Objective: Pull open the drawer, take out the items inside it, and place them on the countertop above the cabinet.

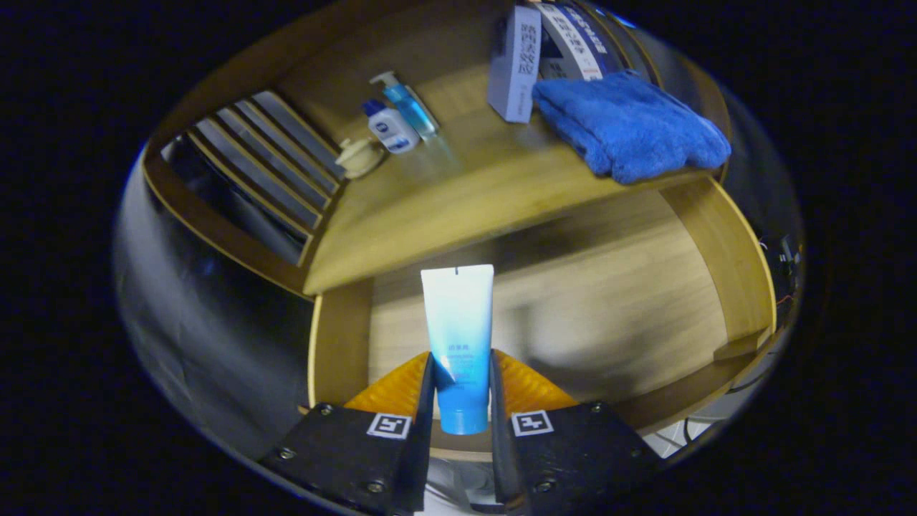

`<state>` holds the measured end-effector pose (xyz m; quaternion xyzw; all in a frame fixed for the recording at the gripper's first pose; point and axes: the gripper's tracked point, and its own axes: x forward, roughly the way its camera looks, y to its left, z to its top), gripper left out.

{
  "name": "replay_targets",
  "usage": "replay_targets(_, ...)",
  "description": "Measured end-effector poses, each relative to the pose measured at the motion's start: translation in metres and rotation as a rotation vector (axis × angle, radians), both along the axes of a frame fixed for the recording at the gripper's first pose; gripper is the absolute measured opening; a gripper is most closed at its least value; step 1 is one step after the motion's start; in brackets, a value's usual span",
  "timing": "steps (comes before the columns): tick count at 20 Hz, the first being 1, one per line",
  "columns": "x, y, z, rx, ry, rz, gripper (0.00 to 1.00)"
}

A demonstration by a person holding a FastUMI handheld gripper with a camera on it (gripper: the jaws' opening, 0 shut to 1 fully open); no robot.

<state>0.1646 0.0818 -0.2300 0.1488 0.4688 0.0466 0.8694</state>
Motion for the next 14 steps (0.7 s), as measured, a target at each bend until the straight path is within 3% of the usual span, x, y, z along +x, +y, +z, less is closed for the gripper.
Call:
replay_targets(3, 0.03, 0.002, 0.037, -0.01, -0.177, 0.004, 0.37)
replay_targets(7, 0.083, -0.007, 0.061, -0.134, -0.37, -0.008, 0.36)
replay_targets(11, 0.125, -0.015, 0.038, -0.233, -0.384, -0.018, 0.37)
replay_targets(14, 0.144, -0.012, 0.017, -0.234, -0.361, -0.025, 0.36)
